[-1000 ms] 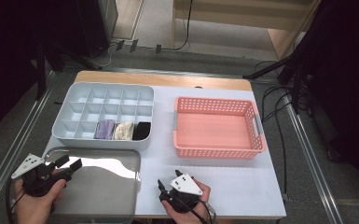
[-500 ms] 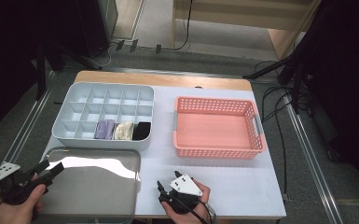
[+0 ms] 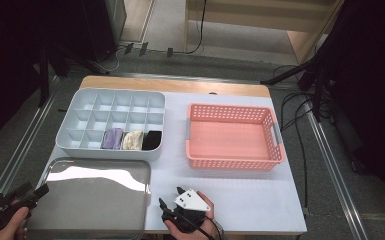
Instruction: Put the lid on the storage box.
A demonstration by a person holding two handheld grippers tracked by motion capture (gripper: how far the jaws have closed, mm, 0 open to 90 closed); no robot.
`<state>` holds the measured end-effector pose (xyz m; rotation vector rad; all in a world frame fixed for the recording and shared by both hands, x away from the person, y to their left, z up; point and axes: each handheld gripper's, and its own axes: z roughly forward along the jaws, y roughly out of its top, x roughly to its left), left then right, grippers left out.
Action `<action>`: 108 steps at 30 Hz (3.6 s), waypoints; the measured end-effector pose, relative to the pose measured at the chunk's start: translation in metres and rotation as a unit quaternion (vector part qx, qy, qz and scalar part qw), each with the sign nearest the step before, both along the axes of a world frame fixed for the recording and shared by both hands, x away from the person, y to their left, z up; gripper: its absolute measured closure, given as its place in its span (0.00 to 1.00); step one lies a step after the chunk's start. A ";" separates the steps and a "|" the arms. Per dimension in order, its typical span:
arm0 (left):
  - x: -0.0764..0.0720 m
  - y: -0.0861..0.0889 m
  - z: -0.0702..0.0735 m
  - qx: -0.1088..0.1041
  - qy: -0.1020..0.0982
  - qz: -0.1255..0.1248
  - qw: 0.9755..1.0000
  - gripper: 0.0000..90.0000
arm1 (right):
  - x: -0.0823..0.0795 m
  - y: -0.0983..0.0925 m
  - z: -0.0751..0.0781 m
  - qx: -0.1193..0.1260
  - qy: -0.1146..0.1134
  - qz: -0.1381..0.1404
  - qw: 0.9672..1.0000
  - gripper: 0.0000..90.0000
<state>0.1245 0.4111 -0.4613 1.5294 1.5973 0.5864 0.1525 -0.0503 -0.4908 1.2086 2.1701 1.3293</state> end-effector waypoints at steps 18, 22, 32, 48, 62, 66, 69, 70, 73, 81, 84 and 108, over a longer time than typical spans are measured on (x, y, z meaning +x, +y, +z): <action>-0.002 -0.009 -0.008 0.017 0.029 -0.002 0.999 0.50 | -0.010 0.026 -0.005 -0.010 0.014 0.013 1.000 0.47; 0.000 -0.018 -0.009 0.009 0.029 -0.017 0.999 0.49 | -0.008 0.023 -0.005 -0.001 0.016 0.006 1.000 0.42; 0.009 -0.042 -0.011 0.003 0.030 -0.038 0.999 0.49 | -0.004 -0.001 -0.004 0.011 0.027 -0.029 0.999 0.50; 0.015 -0.092 -0.015 0.004 0.027 -0.076 0.997 0.43 | -0.011 -0.037 -0.004 0.018 0.019 -0.064 0.998 0.56; -0.003 -0.082 -0.010 0.005 0.049 -0.058 0.997 0.41 | -0.012 -0.032 -0.005 0.031 0.053 -0.075 0.995 0.68; -0.004 -0.086 -0.010 0.001 0.052 -0.059 0.997 0.43 | -0.013 -0.031 -0.006 0.038 0.056 -0.082 0.994 0.66; -0.005 -0.090 -0.010 0.000 0.055 -0.067 0.996 0.45 | -0.013 -0.030 -0.007 0.036 0.054 -0.081 0.995 0.63; -0.006 -0.091 -0.010 0.000 0.055 -0.065 0.996 0.45 | -0.014 -0.029 -0.006 0.036 0.054 -0.082 0.995 0.63; -0.006 -0.090 -0.009 -0.001 0.056 -0.065 0.996 0.45 | -0.013 -0.029 -0.006 0.036 0.055 -0.082 0.994 0.63; -0.006 -0.091 -0.009 0.004 0.058 -0.059 0.997 0.50 | -0.012 -0.027 -0.005 0.051 0.072 -0.088 0.992 0.62; -0.005 -0.093 -0.008 0.009 0.063 -0.051 0.997 0.52 | -0.010 -0.028 -0.005 0.063 0.079 -0.092 0.991 0.62; -0.006 -0.083 -0.009 -0.047 0.066 -0.027 0.996 0.67 | -0.005 -0.032 -0.003 0.111 0.129 -0.143 0.975 0.72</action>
